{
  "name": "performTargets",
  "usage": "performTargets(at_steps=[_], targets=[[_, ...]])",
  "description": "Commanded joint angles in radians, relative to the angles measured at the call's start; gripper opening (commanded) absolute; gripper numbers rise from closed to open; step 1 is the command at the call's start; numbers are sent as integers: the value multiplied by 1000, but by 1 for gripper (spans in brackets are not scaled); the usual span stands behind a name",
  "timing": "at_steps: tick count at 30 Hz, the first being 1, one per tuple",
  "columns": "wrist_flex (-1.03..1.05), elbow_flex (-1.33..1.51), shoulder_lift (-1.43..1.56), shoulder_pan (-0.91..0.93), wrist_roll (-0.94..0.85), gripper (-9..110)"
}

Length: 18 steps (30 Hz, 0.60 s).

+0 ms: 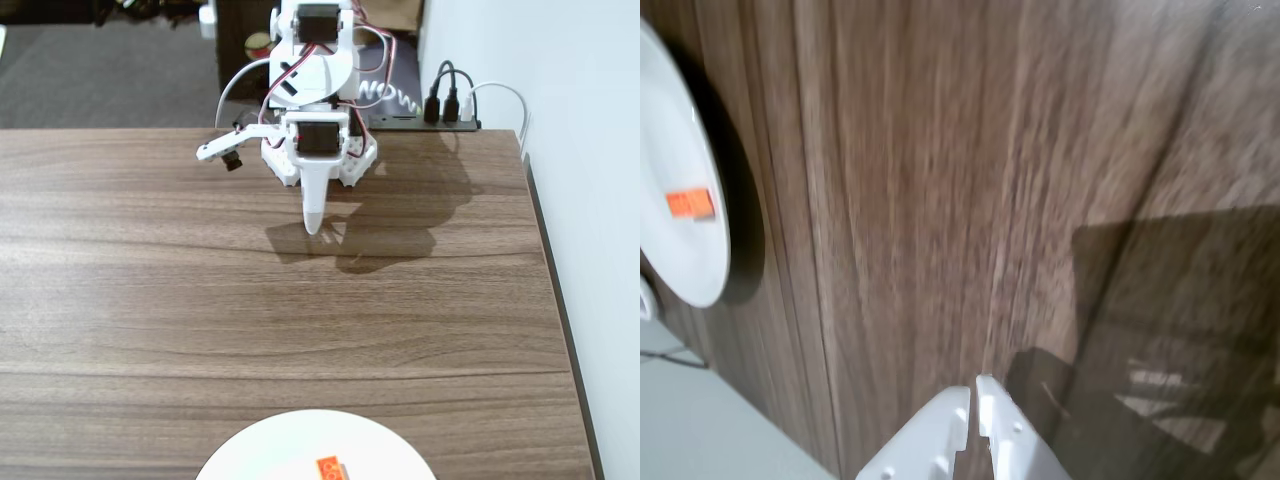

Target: Grasp a lego block and put it on the plate.

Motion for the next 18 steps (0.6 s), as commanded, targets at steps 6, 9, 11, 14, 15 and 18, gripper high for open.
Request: performTargets(at_steps=[6,9,11,14,15,18], targets=[[3,-5,2,37,25,1],[3,-5,2,37,25,1],[3,-5,2,37,25,1],[3,-5,2,37,25,1],[3,-5,2,37,25,1],[3,-5,2,37,25,1]])
